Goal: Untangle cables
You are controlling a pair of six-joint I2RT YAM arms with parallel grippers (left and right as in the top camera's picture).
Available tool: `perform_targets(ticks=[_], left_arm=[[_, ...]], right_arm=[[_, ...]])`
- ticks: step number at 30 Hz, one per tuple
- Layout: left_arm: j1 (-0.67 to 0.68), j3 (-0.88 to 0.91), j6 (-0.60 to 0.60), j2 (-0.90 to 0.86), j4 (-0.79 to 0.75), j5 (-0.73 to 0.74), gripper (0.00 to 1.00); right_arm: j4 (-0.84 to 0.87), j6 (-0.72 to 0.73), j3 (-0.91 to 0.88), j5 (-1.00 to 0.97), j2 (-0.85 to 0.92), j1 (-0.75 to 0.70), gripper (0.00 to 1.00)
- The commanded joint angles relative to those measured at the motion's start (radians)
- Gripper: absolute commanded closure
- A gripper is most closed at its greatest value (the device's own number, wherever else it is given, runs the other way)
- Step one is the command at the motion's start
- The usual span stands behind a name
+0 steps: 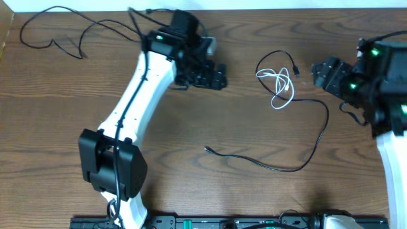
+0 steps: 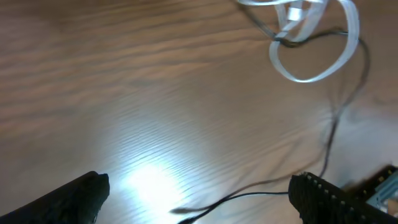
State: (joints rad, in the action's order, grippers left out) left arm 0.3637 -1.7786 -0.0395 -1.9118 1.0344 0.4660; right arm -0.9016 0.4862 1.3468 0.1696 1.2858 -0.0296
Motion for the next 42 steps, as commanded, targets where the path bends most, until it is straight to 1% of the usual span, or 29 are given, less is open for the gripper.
perform_targets(ticks=[1, 2, 5, 7, 8, 12, 14, 17, 18, 22, 26, 28, 32, 36, 40, 41, 42], left_arm=[[0.051, 0.008, 0.026, -0.018, -0.016, 0.007, 0.03], [0.064, 0.008, 0.007, -0.023, -0.019, -0.029, 0.03], [0.091, 0.008, -0.115, -0.039, -0.018, -0.171, 0.03], [0.099, 0.008, -0.161, -0.046, -0.015, -0.216, 0.03], [0.1, 0.008, -0.163, -0.049, -0.015, -0.217, 0.03], [0.1, 0.008, -0.162, -0.052, -0.015, -0.217, 0.03], [0.1, 0.008, -0.162, -0.052, -0.015, -0.217, 0.03], [0.1, 0.008, -0.162, -0.052, -0.013, -0.217, 0.03], [0.101, 0.008, -0.162, -0.052, -0.011, -0.217, 0.03], [0.1, 0.008, -0.161, -0.052, -0.007, -0.217, 0.03], [0.1, 0.008, -0.161, -0.052, -0.008, -0.217, 0.03], [0.1, 0.008, -0.161, -0.052, -0.007, -0.217, 0.03], [0.1, 0.008, -0.161, -0.052, -0.007, -0.217, 0.03], [0.1, 0.008, -0.161, -0.052, -0.008, -0.217, 0.03], [0.1, 0.008, -0.161, -0.052, -0.007, -0.217, 0.03], [0.1, 0.008, -0.161, -0.052, -0.007, -0.217, 0.03], [0.101, 0.008, -0.161, -0.052, -0.007, -0.217, 0.03]], right_arm=[[-0.029, -0.023, -0.001, -0.048, 0.109, -0.002, 0.12], [-0.034, -0.043, -0.001, -0.026, 0.142, -0.002, 0.12], [-0.033, -0.108, -0.001, 0.072, 0.239, -0.002, 0.11], [-0.03, -0.129, -0.001, 0.137, 0.299, -0.001, 0.11], [-0.031, -0.137, -0.001, 0.168, 0.332, 0.0, 0.14], [-0.028, -0.174, -0.001, 0.283, 0.455, 0.017, 0.37], [-0.024, -0.173, -0.001, 0.306, 0.505, 0.031, 0.45], [-0.01, -0.173, -0.001, 0.312, 0.562, 0.05, 0.47], [-0.005, -0.173, -0.001, 0.312, 0.575, 0.055, 0.49], [0.016, -0.173, -0.001, 0.312, 0.591, 0.064, 0.57], [0.038, -0.173, -0.001, 0.304, 0.591, 0.065, 0.75], [0.038, -0.173, -0.001, 0.291, 0.591, 0.065, 0.82], [0.039, -0.173, -0.001, 0.277, 0.591, 0.065, 0.83], [0.038, -0.173, -0.001, 0.278, 0.591, 0.067, 0.98], [0.043, -0.173, -0.001, 0.29, 0.591, 0.067, 0.99], [0.048, -0.174, 0.0, 0.309, 0.59, 0.067, 0.99], [0.06, -0.175, 0.0, 0.37, 0.585, 0.067, 0.99]])
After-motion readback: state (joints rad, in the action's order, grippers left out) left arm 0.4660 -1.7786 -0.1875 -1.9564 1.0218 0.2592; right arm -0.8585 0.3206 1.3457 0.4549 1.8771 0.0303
